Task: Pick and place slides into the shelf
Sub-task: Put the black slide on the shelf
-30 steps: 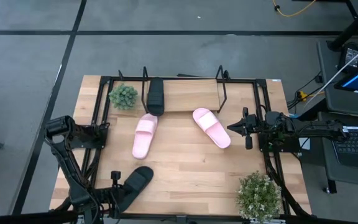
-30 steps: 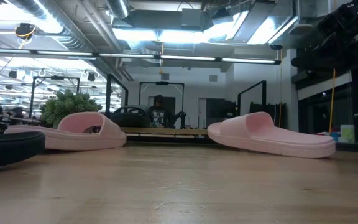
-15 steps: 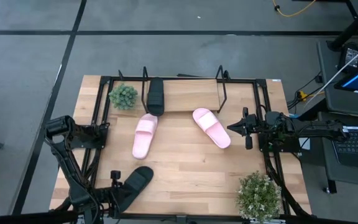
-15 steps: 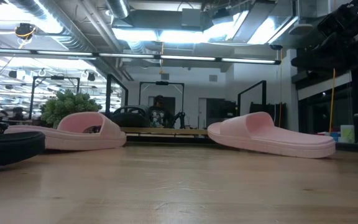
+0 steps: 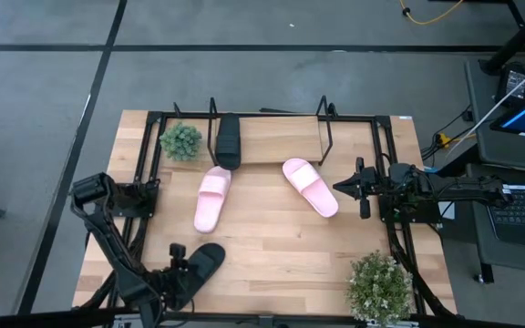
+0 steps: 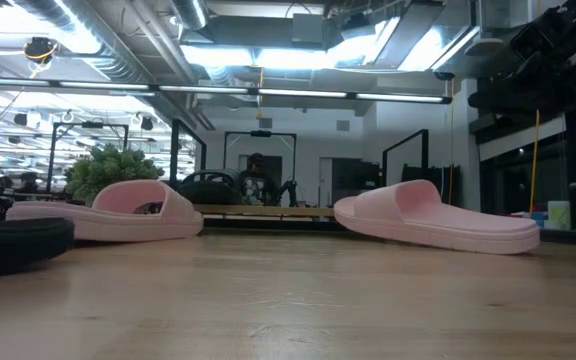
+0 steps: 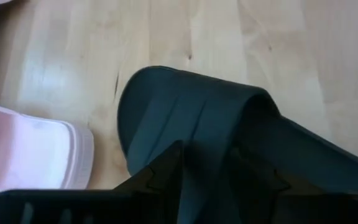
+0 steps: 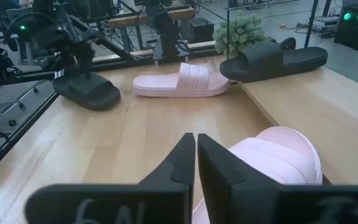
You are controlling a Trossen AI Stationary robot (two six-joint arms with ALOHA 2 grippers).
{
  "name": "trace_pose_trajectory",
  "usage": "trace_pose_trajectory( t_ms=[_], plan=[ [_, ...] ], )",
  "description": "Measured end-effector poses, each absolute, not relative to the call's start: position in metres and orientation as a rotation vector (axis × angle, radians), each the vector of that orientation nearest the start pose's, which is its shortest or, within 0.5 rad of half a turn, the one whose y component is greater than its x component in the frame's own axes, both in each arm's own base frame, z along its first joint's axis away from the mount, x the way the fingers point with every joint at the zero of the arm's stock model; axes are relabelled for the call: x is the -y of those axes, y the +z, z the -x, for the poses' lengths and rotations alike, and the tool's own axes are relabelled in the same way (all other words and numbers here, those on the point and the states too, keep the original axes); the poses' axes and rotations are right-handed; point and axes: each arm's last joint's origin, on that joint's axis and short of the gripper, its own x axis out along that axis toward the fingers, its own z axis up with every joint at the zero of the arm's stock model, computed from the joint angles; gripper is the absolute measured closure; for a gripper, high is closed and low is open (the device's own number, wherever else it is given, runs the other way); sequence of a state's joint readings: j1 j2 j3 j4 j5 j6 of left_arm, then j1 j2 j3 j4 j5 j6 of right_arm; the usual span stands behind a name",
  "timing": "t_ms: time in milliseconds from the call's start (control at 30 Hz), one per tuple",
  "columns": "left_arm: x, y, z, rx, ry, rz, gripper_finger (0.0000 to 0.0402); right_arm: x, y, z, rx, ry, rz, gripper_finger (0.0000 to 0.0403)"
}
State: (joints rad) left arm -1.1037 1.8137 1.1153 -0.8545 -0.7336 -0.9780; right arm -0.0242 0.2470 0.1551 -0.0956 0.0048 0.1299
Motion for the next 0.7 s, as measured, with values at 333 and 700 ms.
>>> trace_pose_trajectory(
  t_ms=[333,700],
  plan=[
    [0.2646,0.1591,-0.1618,-0.921,0.198,-0.351,0.0310,0.0027,0.1871,-0.1084,-0.187,-0.041,-0.130,0.0380],
    [0.2635,0.1598,-0.1626,-0.862,0.223,-0.378,0.0391,0.0027,0.1866,-0.1083,-0.191,-0.040,-0.126,0.0380]
  ],
)
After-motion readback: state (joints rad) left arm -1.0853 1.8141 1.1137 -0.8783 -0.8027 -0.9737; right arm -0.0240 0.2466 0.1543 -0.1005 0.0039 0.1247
